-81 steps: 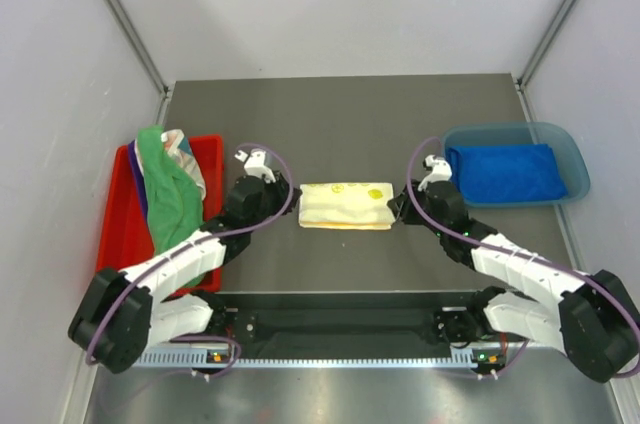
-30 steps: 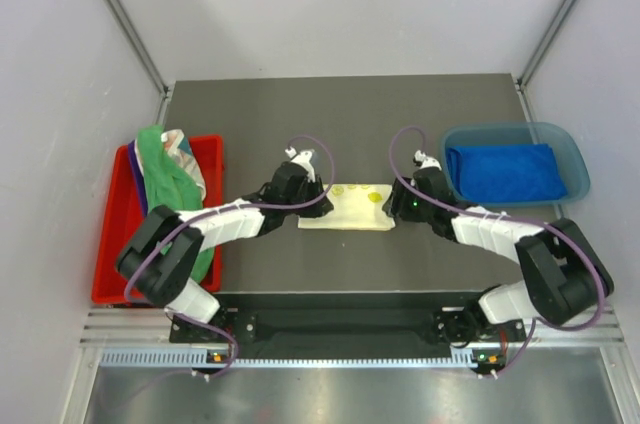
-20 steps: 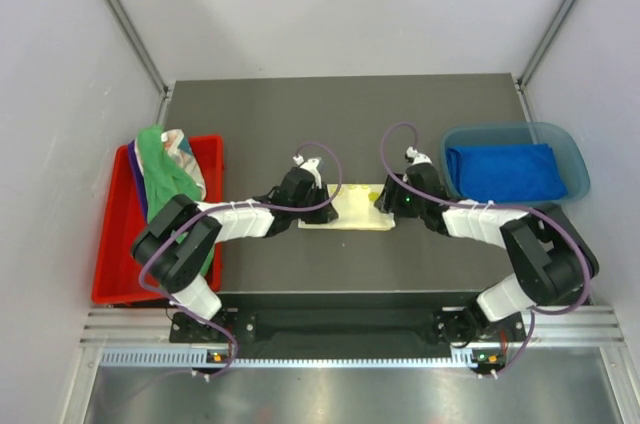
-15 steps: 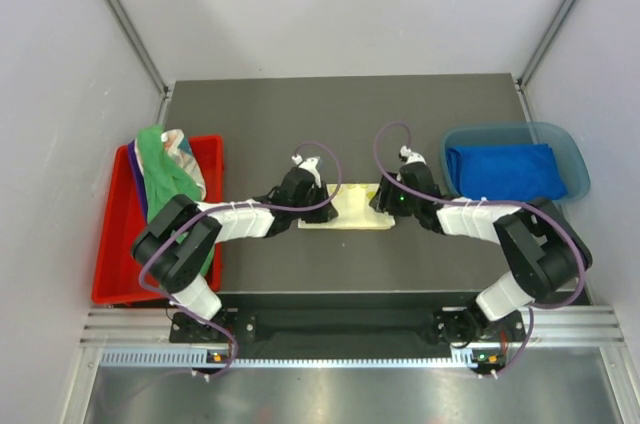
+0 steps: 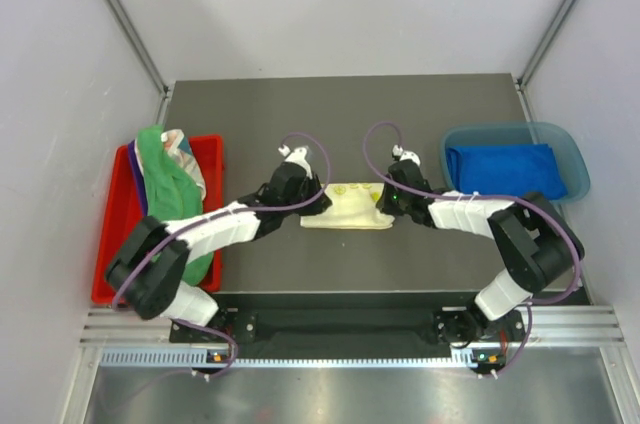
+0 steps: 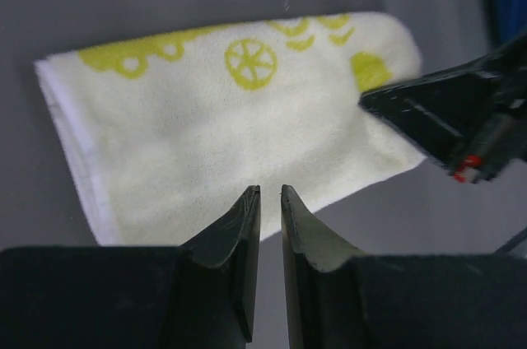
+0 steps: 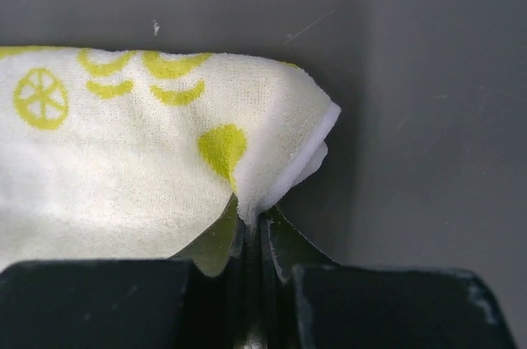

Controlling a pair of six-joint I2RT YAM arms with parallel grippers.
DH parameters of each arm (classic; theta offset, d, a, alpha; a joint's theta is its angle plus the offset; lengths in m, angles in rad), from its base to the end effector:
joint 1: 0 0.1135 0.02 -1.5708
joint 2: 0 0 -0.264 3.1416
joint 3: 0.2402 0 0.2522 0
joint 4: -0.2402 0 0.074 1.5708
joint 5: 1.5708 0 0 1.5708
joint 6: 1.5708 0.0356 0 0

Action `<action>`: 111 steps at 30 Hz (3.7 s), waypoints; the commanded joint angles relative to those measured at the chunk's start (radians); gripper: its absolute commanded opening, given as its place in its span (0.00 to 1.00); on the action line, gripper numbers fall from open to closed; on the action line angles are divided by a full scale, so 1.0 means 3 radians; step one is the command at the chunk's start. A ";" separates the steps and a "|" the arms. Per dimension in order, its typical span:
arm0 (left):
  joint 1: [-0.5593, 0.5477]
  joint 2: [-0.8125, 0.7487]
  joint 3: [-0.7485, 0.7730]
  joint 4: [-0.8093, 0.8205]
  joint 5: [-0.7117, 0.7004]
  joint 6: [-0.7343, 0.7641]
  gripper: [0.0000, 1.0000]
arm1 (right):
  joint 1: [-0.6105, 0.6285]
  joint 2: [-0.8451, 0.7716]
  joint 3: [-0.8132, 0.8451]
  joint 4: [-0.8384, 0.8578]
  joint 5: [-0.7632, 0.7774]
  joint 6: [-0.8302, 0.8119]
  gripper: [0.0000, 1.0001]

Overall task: Fold and stack the towels
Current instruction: Neatly place the folded towel into the bin

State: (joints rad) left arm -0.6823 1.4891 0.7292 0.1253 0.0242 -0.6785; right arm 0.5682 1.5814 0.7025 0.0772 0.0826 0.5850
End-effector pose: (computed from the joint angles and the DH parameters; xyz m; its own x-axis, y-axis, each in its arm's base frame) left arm 0.2366 -0.1934 0.1864 -0.7634 -0.1882 -0.6179 0.2138 0.8291 -0.5166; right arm 0.2556 0.1597 0.1485 -0.7743 0.1585 -0.6126 -0.0723 0.9396 0.3346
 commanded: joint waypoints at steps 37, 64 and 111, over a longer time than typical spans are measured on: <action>-0.0011 -0.2882 0.0310 -0.2396 -0.0156 0.1060 0.21 | -0.0718 -0.0398 0.1596 -0.1966 0.2343 -0.1924 0.00; -0.0052 -0.3491 0.0126 -0.2356 -0.0367 0.1019 0.28 | -0.1822 -0.0394 0.1002 -0.0079 0.2553 -0.3054 0.00; -0.0103 -0.3353 0.0116 -0.2376 -0.0551 0.0999 0.30 | -0.1445 -0.0091 0.1259 -0.1060 0.1525 -0.1081 0.84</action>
State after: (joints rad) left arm -0.7090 0.4625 0.7738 -0.5922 -0.1131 -0.3859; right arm 0.0921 1.6684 1.1202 -0.2478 0.5716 0.1864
